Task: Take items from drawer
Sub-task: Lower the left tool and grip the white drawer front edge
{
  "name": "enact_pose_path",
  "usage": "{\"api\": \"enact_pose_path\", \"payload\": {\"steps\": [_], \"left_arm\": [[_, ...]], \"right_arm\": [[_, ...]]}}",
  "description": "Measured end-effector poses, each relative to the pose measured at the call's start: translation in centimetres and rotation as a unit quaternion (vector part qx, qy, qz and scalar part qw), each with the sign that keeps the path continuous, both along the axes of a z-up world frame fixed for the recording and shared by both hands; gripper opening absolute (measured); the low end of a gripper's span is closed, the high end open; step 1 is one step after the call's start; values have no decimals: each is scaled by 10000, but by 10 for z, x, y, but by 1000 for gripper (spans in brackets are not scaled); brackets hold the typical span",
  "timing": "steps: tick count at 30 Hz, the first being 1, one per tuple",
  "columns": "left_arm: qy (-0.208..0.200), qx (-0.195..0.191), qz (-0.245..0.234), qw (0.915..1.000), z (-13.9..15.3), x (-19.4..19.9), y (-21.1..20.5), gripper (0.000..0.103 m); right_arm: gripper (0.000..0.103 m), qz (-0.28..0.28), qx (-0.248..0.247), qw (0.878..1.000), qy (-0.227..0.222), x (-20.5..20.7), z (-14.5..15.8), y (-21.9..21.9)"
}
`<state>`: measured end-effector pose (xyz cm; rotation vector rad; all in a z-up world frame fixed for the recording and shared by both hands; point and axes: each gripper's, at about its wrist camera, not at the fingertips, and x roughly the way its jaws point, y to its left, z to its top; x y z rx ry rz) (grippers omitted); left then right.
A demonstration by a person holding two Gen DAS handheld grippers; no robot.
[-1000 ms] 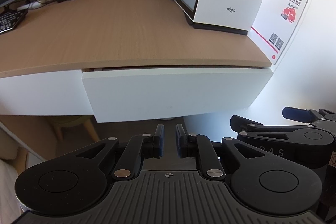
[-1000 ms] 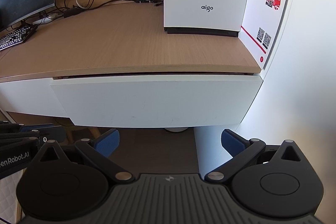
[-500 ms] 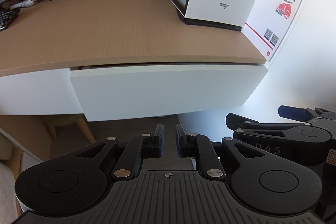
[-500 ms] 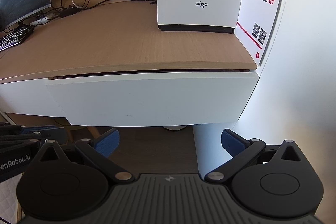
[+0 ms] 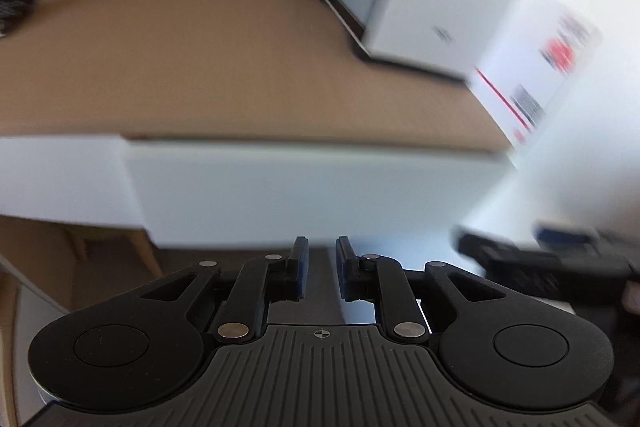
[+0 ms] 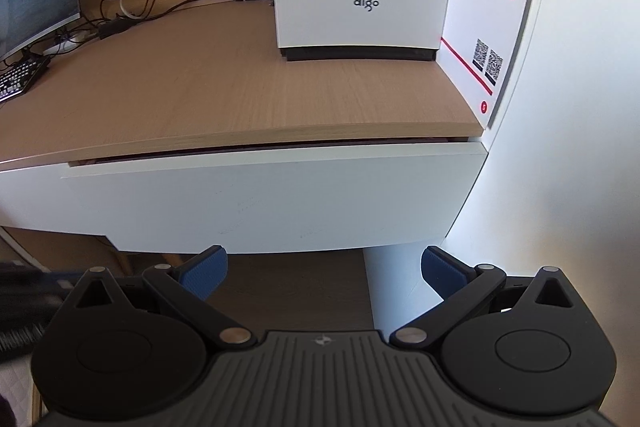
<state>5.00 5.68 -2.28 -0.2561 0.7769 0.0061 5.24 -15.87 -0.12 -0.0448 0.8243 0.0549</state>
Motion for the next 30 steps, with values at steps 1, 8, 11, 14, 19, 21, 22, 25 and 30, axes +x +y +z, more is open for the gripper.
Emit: {"api": "enact_pose_path", "payload": {"steps": [1,8,11,14,19,21,22,25,30], "left_arm": [[-148,80,294,9994,2,1,11,16],[4,314,1377,9900,-14,39,85,16],[-38,241,1594,9869,-17,45,100,16],[-75,276,1570,9872,-19,51,102,16],[46,190,1540,9879,-25,58,105,17],[71,233,1523,9880,-26,61,103,17],[96,258,1528,9879,-28,62,102,17],[154,258,1581,9870,-31,64,101,17],[163,232,1573,9871,-31,71,100,16]], "right_arm": [[103,-13,-8,10000,-5,2,0,-2],[103,146,-85,9998,-53,13,-2,-3],[103,290,-106,9993,-209,20,-1,-1],[103,396,-75,9986,-343,28,0,4],[103,551,39,9975,-452,48,-6,18],[103,538,70,9975,-445,60,-10,26],[103,522,78,9977,-435,65,-12,30],[103,497,95,9977,-440,76,-15,38],[103,496,86,9979,-417,80,-16,39]]}}
